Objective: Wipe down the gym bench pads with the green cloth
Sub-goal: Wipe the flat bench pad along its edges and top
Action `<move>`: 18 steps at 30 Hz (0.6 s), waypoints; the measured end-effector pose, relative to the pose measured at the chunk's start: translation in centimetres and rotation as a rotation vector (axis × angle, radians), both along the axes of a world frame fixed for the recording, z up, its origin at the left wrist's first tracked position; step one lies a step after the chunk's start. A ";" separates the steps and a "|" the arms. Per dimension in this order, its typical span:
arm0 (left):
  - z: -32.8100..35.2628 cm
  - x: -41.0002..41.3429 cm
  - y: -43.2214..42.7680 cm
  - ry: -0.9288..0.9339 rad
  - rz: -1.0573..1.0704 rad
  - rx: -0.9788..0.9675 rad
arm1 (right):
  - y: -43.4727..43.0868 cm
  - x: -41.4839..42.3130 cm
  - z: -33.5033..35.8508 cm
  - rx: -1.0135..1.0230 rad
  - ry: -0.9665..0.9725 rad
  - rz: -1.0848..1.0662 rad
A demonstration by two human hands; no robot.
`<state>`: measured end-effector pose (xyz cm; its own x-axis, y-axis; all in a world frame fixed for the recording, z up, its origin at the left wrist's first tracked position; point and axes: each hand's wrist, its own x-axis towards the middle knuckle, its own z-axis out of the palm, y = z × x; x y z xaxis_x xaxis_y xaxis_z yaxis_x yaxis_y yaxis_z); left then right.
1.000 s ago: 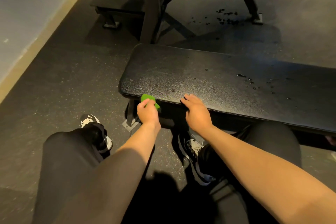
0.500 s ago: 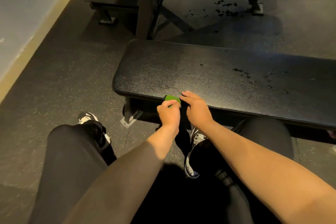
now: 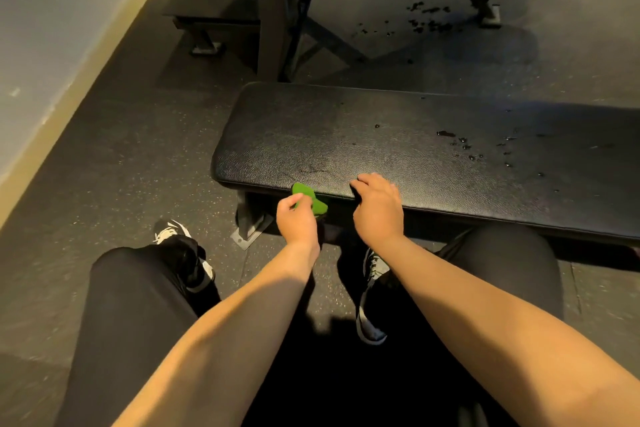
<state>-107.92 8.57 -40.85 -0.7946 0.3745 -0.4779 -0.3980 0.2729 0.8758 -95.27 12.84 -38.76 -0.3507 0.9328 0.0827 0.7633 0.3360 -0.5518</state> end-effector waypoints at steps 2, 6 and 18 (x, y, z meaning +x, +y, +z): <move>-0.1 0.2 0.4 -0.081 -0.014 0.006 | 0.1 0.0 0.3 -0.052 -0.009 0.003; -0.2 1.8 0.6 -0.121 -0.094 -0.031 | 0.7 0.7 0.3 -0.159 0.061 0.017; 0.9 6.9 0.0 -0.111 -0.492 0.050 | -0.1 2.5 0.6 -0.287 0.155 -0.010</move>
<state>-101.06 8.55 -39.91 -0.4635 0.7165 -0.5214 -0.3244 0.4103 0.8523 -92.81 12.74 -38.16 -0.3450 0.9292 -0.1326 0.6653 0.1424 -0.7328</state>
